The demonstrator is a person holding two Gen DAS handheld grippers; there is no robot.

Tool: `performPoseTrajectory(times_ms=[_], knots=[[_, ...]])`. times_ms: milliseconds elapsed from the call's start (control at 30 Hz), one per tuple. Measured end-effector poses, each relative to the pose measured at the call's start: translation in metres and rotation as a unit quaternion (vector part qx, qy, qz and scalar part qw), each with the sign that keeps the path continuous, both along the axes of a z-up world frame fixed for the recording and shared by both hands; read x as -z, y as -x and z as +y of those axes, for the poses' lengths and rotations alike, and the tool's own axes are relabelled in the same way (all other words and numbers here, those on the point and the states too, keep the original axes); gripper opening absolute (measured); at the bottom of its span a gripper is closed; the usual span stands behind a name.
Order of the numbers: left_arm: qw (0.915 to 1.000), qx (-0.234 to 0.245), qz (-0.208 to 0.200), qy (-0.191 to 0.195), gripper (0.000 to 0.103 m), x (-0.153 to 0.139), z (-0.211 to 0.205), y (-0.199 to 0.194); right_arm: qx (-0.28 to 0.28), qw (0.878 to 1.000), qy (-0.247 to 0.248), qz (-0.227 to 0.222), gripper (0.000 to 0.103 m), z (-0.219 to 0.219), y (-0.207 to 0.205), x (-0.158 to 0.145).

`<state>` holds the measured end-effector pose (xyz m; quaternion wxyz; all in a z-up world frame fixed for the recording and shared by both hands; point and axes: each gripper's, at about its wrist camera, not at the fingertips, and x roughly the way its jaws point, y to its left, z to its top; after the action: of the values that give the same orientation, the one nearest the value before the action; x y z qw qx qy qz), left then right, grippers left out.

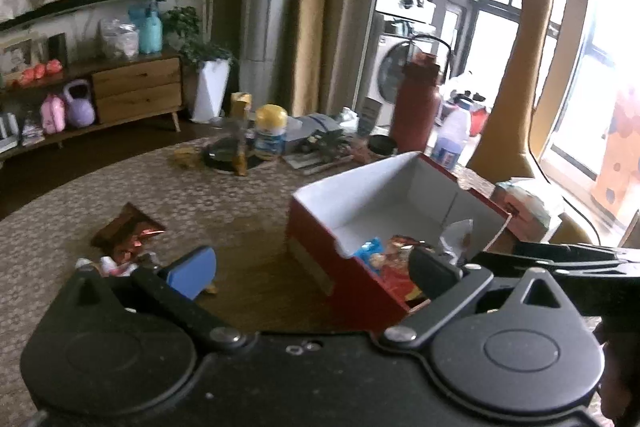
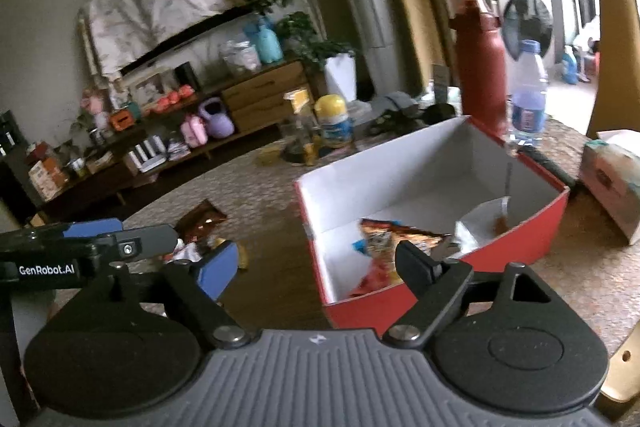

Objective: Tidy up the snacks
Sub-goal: 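Move both grippers back toward the small wrapped candies on the table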

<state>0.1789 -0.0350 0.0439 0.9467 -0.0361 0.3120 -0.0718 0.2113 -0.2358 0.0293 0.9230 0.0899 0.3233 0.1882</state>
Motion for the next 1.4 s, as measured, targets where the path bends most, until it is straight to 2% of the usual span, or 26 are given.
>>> performPoseTrajectory(times_ms=[333,567,700,1033,1267,1400], knots=[[0.9991,-0.041,-0.010,-0.004,0.103,-0.002,0.057,0.027,-0.058,0.998,0.001,-0.010,0.086,0.048,0.012,0.002],[0.9970,-0.077,-0.006,-0.006,0.103,0.003,0.096,0.031,-0.098,0.995,0.014,-0.023,0.086,0.087,0.019,0.004],[0.9953,-0.097,0.002,-0.003,0.103,0.011,0.118,0.033,-0.116,0.992,0.039,-0.016,0.086,0.111,0.016,0.012],[0.9915,-0.125,0.036,0.007,0.103,0.060,0.157,0.033,-0.129,0.990,0.047,0.044,0.086,0.152,-0.014,0.049],[0.9909,-0.116,0.068,0.006,0.103,0.103,0.158,0.030,-0.117,0.987,0.057,0.096,0.086,0.175,-0.041,0.083],[0.9918,-0.103,0.074,-0.017,0.103,0.121,0.150,0.026,-0.114,0.985,0.063,0.113,0.086,0.190,-0.052,0.097]])
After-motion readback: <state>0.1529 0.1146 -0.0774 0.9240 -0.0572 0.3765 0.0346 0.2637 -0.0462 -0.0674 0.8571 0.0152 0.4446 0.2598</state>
